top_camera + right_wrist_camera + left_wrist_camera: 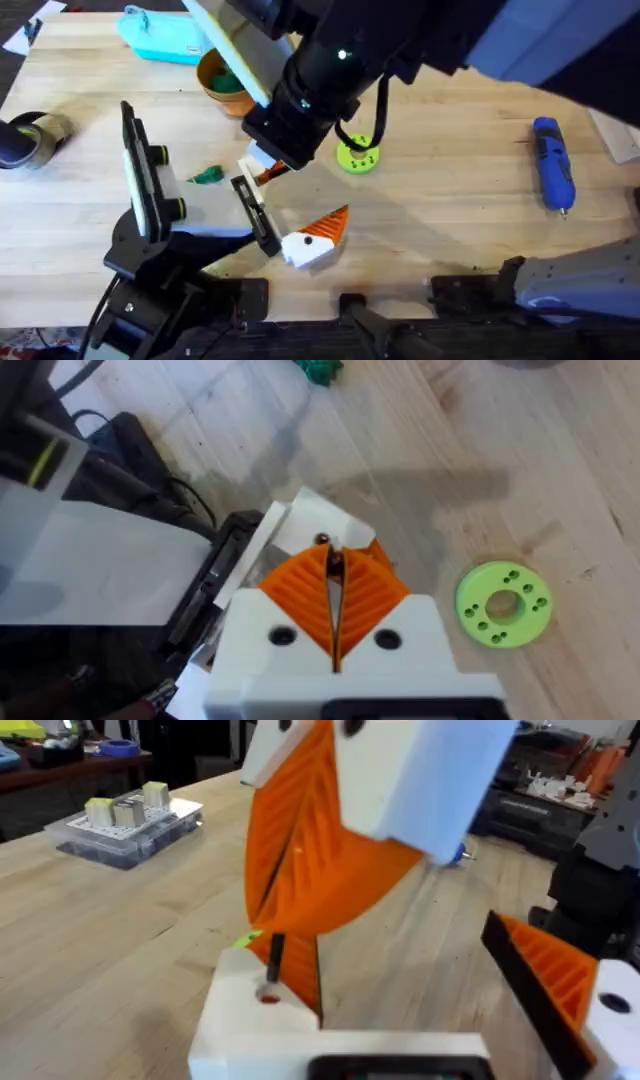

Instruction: Pick up the gripper from the table and insert it into the empty holder that is missing its gripper. Then pick up a screw, insert it into the mounting hole, and use the screwdriver to tighten it. Finally, clean up the table by picking up the vegetable and placing it into the bucket.

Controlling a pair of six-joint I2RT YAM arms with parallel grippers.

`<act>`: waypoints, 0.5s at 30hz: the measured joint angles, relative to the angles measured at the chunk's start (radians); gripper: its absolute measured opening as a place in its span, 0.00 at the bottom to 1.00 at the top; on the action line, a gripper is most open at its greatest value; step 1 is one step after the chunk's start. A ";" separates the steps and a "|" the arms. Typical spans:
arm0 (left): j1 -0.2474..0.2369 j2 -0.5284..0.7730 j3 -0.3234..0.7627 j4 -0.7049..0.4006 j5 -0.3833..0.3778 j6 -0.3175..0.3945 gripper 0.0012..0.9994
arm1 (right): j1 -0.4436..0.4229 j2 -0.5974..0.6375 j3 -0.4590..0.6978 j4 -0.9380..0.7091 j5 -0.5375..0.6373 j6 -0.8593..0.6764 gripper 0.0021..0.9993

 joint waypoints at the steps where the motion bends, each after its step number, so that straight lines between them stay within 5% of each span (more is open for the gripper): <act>1: 0.000 0.000 0.000 0.000 0.000 0.000 0.99 | 0.000 0.000 0.000 0.001 -0.003 0.000 0.00; 15: 0.000 0.000 0.000 0.000 0.000 0.000 0.99 | 0.000 0.000 0.000 0.002 -0.014 -0.014 0.00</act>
